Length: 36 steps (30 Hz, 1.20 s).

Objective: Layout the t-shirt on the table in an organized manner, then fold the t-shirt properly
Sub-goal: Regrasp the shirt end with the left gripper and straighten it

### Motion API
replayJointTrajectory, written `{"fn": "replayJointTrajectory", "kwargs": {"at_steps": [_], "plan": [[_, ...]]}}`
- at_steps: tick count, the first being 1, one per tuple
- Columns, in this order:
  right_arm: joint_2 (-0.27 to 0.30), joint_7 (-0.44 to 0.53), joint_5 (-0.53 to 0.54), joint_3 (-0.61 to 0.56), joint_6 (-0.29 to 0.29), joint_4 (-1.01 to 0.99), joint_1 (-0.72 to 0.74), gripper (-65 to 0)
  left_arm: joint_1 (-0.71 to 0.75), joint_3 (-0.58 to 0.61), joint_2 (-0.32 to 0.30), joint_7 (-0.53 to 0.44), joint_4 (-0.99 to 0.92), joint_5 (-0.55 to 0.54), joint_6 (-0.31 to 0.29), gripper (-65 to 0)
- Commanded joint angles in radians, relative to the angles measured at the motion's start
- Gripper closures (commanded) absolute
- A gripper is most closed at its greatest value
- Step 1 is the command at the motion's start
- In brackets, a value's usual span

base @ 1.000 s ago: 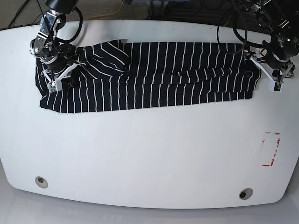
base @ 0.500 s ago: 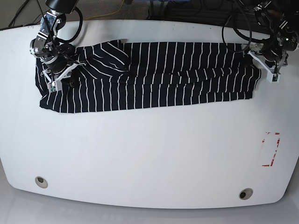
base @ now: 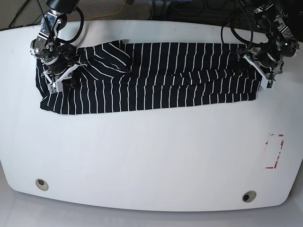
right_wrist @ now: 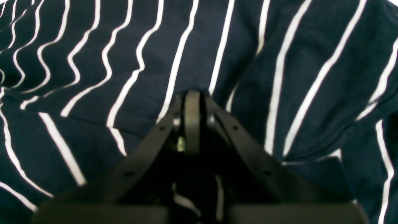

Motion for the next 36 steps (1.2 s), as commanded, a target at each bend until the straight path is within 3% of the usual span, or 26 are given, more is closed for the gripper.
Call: {"fn": "replayJointTrajectory", "kwargs": {"at_steps": [1,15,17,24,36], "plan": [[0.0,-0.143,-0.107,-0.007,-0.017,-0.026,-0.023,-2.4,-0.006,0.018,-0.008,-0.004,0.014,-0.028,-0.001,-63.8],[0.0,-0.143,-0.107,-0.007,-0.017,-0.026,-0.023,-2.4,-0.006,0.095,-0.008,-0.006,0.011,-0.03,-0.001,-62.9],[0.0,-0.143,-0.107,-0.007,-0.017,-0.026,-0.023,-2.4,-0.006,0.099,-0.008,-0.006,0.011,-0.03,-0.001,-59.6],[0.0,-0.143,-0.107,-0.007,-0.017,-0.026,-0.023,-2.4,-0.006,0.101,-0.006,-0.006,0.009,-0.03,-0.001,-35.7],[0.0,-0.143,-0.107,-0.007,-0.017,-0.026,-0.023,-2.4,-0.006,0.101,-0.006,-0.006,0.012,-0.035,-0.001,-6.7]]}}
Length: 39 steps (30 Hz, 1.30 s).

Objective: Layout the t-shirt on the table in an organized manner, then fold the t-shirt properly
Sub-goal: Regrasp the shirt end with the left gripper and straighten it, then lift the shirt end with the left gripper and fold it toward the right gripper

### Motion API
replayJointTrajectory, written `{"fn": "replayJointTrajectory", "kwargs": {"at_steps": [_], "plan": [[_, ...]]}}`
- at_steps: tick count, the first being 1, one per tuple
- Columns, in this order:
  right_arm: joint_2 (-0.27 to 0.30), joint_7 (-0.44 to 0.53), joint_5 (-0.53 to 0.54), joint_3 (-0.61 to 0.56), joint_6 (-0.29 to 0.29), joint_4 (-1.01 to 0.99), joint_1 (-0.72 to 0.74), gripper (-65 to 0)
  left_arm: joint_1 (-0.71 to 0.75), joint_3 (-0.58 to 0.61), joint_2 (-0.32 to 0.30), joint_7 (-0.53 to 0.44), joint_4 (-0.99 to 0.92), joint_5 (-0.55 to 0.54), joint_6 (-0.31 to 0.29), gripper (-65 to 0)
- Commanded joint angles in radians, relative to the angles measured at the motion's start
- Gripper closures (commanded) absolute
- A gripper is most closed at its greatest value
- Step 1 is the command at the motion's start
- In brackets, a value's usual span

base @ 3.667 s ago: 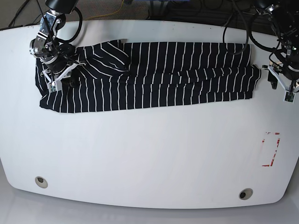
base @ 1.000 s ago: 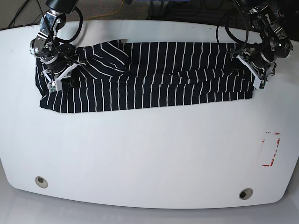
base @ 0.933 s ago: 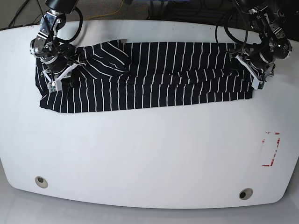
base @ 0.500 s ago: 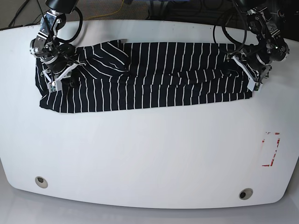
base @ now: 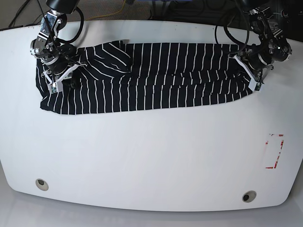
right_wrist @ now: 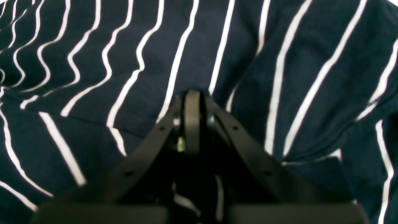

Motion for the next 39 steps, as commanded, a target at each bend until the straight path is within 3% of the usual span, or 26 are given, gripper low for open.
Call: {"fn": "replayJointTrajectory", "kwargs": {"at_steps": [1,3,12,17,23,31,39], "plan": [[0.0,-0.143,-0.107,-0.007,-0.017,-0.026,-0.023,-2.4,-0.006,-0.002,-0.01,-0.009,0.019,-0.014,-0.001,-4.8],[0.0,-0.143,-0.107,-0.007,-0.017,-0.026,-0.023,-2.4,-0.008,-0.002,-0.01,-0.009,0.02,-0.015,-0.001,-2.2],[0.0,-0.143,-0.107,-0.007,-0.017,-0.028,-0.023,-2.4,-0.011,-0.004,-0.008,0.0,0.146,-0.066,-0.001,-2.3],[0.0,-0.143,-0.107,-0.007,-0.017,-0.028,-0.023,-2.4,-0.011,0.027,-0.008,0.055,0.206,-0.084,-0.001,-2.3],[-0.002,-0.143,-0.107,-0.007,-0.017,-0.028,-0.023,-2.4,-0.011,0.062,-0.008,0.073,0.226,-0.175,-0.001,-2.3],[-0.002,-0.143,-0.107,-0.007,-0.017,-0.028,-0.023,-2.4,-0.013,0.179,-0.005,0.073,0.226,-0.207,-0.001,-2.3],[-0.023,-0.143,-0.113,-0.007,-0.017,-0.028,-0.023,-2.4,-0.022,0.345,0.078,0.073,0.223,-0.21,-0.001,-2.3]]}}
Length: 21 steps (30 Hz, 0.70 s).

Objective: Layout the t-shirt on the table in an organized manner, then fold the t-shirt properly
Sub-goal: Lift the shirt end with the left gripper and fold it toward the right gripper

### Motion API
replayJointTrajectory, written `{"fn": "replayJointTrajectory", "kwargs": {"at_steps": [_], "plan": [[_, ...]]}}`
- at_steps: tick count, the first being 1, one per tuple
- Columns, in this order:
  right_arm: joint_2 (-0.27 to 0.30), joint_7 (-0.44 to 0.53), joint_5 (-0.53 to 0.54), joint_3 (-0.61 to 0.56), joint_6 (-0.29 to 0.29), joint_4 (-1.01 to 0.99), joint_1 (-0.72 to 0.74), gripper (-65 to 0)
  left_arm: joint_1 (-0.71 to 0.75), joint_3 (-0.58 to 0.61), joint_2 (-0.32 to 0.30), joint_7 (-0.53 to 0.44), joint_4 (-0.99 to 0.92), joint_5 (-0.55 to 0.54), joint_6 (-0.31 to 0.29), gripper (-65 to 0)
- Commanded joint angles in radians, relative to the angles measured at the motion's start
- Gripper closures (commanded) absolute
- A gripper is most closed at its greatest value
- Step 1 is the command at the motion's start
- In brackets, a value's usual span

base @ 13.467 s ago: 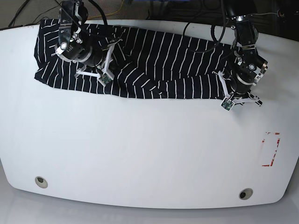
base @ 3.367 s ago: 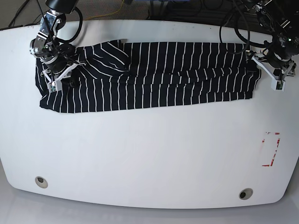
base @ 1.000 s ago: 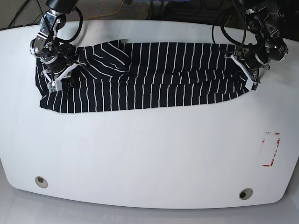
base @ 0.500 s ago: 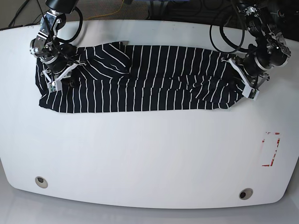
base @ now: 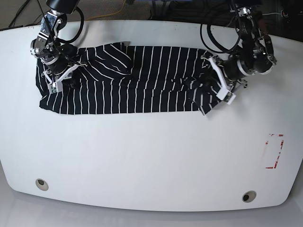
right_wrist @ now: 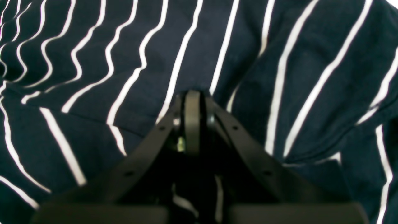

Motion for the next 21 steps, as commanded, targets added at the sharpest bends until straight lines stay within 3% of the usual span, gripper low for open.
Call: {"fn": "replayJointTrajectory", "kwargs": {"at_steps": [1,8,13,21], "plan": [[-0.015,-0.147,-0.113,-0.007,-0.011,-0.027,-0.023,-2.4,-0.018,0.044,0.03,-0.02,0.016,-0.031,-0.002,-2.3],[-0.02,-0.147,-0.113,-0.007,-0.011,-0.027,-0.023,-2.4,-0.044,0.166,0.1,-0.02,0.014,-0.031,-0.002,-2.3],[-0.035,-0.147,-0.113,-0.007,-0.011,-0.027,-0.023,-2.4,-0.047,0.187,0.161,-0.02,0.014,-0.031,-0.002,-2.3],[-0.037,-0.147,-0.114,-0.007,-0.011,-0.027,-0.023,-2.4,-0.082,0.244,0.161,-0.02,-0.01,-0.029,-0.002,-2.3]]}}
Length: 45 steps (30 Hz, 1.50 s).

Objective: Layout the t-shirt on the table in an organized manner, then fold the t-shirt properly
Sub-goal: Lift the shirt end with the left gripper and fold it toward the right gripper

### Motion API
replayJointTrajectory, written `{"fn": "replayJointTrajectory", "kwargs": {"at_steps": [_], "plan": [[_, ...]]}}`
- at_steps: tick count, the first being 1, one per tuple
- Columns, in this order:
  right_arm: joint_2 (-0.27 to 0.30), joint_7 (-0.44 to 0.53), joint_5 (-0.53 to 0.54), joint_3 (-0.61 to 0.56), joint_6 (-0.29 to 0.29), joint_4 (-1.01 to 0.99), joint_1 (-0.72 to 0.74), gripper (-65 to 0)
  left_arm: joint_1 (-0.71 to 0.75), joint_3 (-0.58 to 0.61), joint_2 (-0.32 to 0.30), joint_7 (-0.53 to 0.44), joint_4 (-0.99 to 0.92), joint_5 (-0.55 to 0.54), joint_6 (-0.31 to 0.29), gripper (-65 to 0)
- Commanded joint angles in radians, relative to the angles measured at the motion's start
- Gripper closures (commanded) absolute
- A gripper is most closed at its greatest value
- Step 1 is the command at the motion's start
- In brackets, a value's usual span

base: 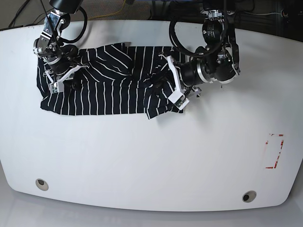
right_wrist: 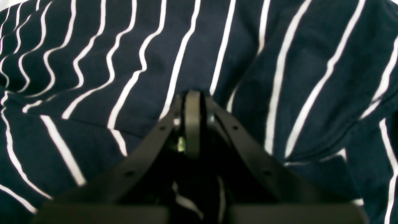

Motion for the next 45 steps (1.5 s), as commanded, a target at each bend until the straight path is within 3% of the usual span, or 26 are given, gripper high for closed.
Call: {"fn": "replayJointTrajectory", "kwargs": {"at_steps": [1,11,30,45], "plan": [[-0.012,-0.169,-0.111,-0.01,-0.001,-0.027,-0.024,-2.4,-0.014,0.005,0.008,-0.026,-0.009,-0.03,-0.002,-2.3],[-0.012,-0.169,-0.111,-0.01,-0.001,-0.027,-0.023,-2.4,-0.069,0.008,0.008,-0.026,-0.114,-0.032,-0.002,-2.3],[-0.011,-0.169,-0.111,-0.01,-0.001,-0.027,-0.023,-2.4,-0.192,0.149,0.008,-0.03,-0.29,-0.029,-0.002,-2.5],[-0.012,-0.169,-0.111,-0.01,-0.001,-0.027,-0.02,-2.4,-0.243,0.192,0.008,-0.032,-0.359,-0.03,-0.002,-2.5]]}}
